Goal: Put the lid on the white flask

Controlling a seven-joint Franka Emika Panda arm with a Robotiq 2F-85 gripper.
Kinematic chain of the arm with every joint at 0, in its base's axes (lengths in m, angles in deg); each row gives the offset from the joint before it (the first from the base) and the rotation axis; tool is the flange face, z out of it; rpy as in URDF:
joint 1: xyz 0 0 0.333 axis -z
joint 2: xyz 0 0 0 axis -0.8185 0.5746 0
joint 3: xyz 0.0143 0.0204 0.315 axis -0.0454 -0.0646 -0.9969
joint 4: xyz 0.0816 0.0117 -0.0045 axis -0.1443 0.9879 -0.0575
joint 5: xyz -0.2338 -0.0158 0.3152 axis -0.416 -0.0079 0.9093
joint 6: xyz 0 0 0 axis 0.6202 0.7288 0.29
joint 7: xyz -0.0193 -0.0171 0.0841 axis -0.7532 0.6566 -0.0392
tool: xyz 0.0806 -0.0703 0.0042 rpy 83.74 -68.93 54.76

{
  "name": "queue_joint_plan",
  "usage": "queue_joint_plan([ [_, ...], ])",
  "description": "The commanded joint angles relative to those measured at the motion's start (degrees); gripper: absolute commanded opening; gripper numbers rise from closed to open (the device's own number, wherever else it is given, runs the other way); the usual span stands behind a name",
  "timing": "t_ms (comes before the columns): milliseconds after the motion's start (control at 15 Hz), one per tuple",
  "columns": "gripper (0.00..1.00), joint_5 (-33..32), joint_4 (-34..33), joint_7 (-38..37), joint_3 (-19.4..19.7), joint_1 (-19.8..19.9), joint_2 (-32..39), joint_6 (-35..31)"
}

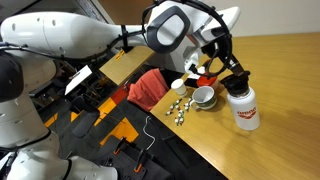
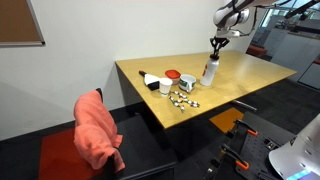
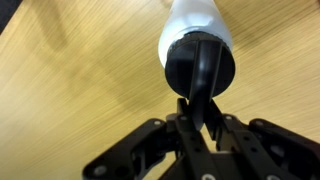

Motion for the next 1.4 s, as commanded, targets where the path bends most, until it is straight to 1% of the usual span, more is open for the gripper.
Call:
queue_joint_plan([
  [0, 0.05, 1.0, 0.0, -1.1, -0.5, 0.3, 0.2, -0.8],
  [400, 0.05, 0.1, -0.2, -2.1, 0.2, -0.3, 0.4, -0.3],
  [1267, 0.05, 0.0, -0.2, -4.0, 0.5, -0.5, 1.0, -0.5],
  [1333, 0.12, -0.1, -0.1, -4.0, 0.5, -0.5, 1.0, -0.5],
])
